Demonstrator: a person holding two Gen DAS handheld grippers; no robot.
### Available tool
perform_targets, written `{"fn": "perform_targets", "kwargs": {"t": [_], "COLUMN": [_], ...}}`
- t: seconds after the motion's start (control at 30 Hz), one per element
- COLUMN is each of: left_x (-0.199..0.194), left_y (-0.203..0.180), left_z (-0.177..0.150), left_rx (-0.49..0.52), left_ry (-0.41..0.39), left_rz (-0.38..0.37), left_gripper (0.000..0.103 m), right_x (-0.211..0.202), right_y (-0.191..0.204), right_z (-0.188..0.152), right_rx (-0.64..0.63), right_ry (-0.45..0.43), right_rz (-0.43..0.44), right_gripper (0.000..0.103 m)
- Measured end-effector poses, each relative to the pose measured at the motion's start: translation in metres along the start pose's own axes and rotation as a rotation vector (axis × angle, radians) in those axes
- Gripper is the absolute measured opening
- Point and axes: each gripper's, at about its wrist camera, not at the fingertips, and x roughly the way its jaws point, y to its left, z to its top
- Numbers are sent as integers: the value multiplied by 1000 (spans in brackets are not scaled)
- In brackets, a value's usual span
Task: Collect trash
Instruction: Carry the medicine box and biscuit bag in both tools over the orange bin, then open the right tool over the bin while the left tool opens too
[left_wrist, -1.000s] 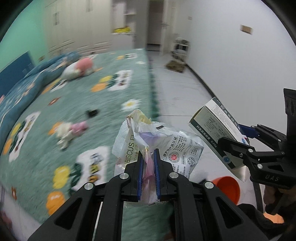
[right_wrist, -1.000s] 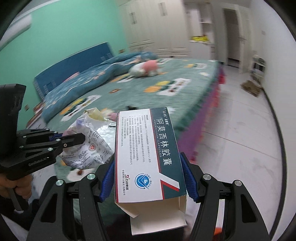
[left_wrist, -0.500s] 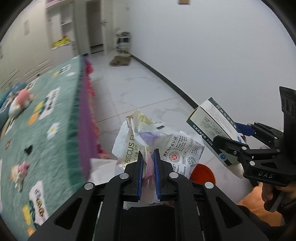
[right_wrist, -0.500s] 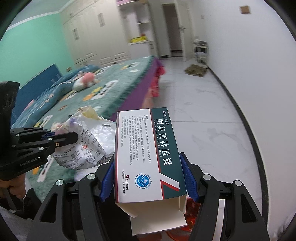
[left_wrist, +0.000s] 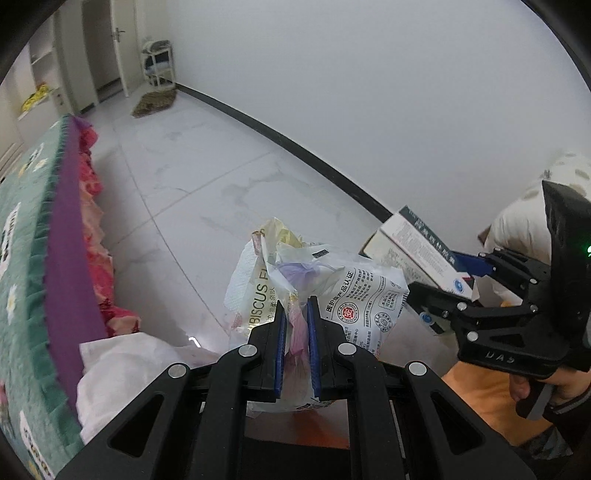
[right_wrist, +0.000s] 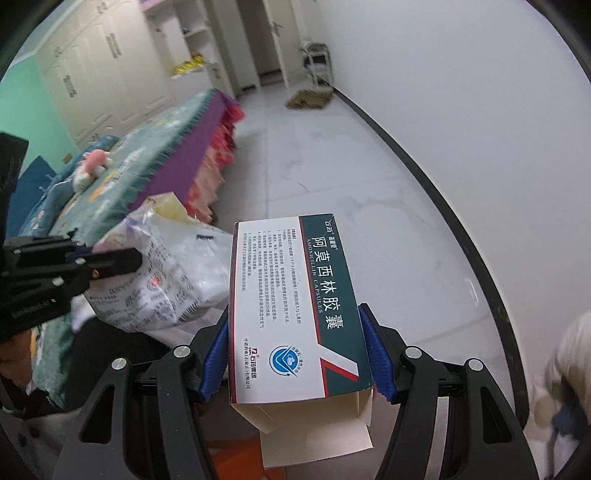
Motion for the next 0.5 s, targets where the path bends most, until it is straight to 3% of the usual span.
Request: {"fn": "perform_targets", "kwargs": {"t": [0.23, 0.5], "left_x": [22, 36], "left_y": [-2, -6], "left_z": [-2, 1], "left_rx": [16, 21], "left_ry": [66, 115], "left_rz": [1, 9], "left_gripper": [12, 12], "right_x": [37, 71], "right_y": [-27, -25], "right_z": [-35, -37], "right_rx": [49, 61], "right_ry": [115, 169], "right_rz": [-11, -18], "right_gripper": [64, 66]}}
